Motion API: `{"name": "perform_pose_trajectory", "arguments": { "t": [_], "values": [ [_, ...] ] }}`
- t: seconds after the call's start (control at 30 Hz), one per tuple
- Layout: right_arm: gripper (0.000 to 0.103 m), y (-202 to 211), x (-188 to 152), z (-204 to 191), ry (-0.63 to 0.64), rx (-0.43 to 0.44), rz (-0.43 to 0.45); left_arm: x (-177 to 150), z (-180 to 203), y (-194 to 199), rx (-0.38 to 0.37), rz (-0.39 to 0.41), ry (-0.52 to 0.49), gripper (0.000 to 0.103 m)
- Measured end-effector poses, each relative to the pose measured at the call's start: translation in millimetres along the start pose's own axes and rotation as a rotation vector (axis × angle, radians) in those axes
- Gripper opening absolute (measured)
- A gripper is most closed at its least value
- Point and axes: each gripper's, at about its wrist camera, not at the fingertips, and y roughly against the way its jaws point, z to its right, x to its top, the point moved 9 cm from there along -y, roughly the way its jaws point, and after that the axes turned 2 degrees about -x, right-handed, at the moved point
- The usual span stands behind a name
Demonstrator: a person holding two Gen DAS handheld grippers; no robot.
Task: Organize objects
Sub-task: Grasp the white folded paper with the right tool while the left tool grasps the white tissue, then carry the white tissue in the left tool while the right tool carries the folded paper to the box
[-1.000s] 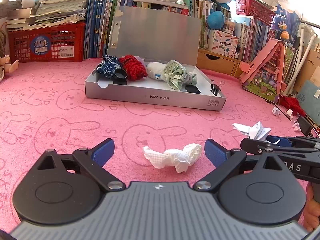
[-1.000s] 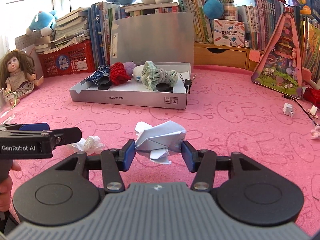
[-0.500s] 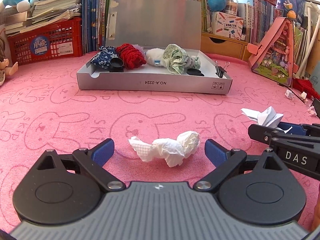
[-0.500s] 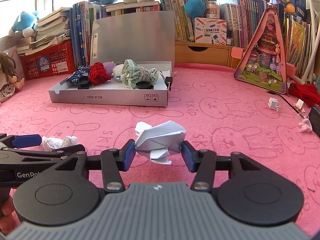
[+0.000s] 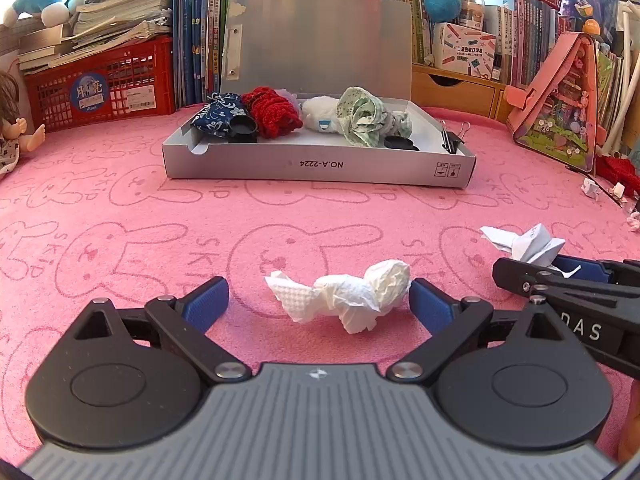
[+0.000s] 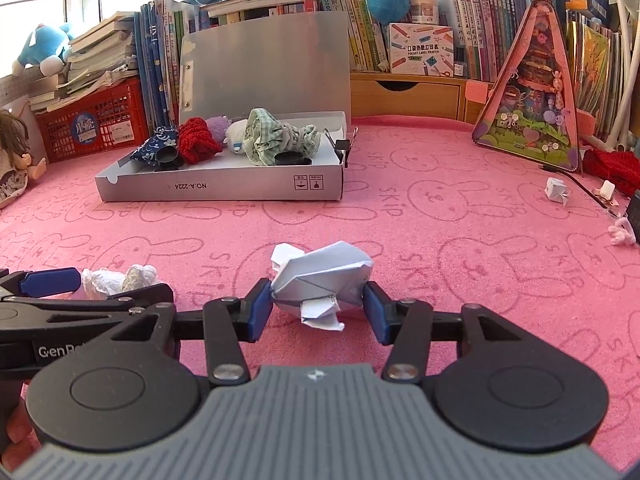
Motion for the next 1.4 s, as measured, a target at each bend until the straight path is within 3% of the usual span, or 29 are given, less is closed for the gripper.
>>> {"name": "perform_pose_trajectory", "arguments": {
  "t": [0.47,0.73,1.07,1.23,1.4],
  "values": [
    [0.055,-2,-2,-6,0.032,0.021,-0.005,-1,-1,4,0.002,0.021,0.012,0.090],
    [0.055,-1,-4,-15,0.073,0.061,-0.005,-2,4,8,0.007,0.041,-0.026,0.069],
    [0.055,1,-4,-21,0.097,0.094,-0.005,-4,8,10,-0.010,0.054,-0.055,0.054],
    [0.054,3,-4,-26,0.114,0.093,-0.006,-5,11,14,-0.029,0.060,-0.067,0.041],
    [0.054,3,-2,-29,0.100,0.102,-0.014,-4,8,15,-0.034,0.053,-0.044,0.039]
  ]
}}
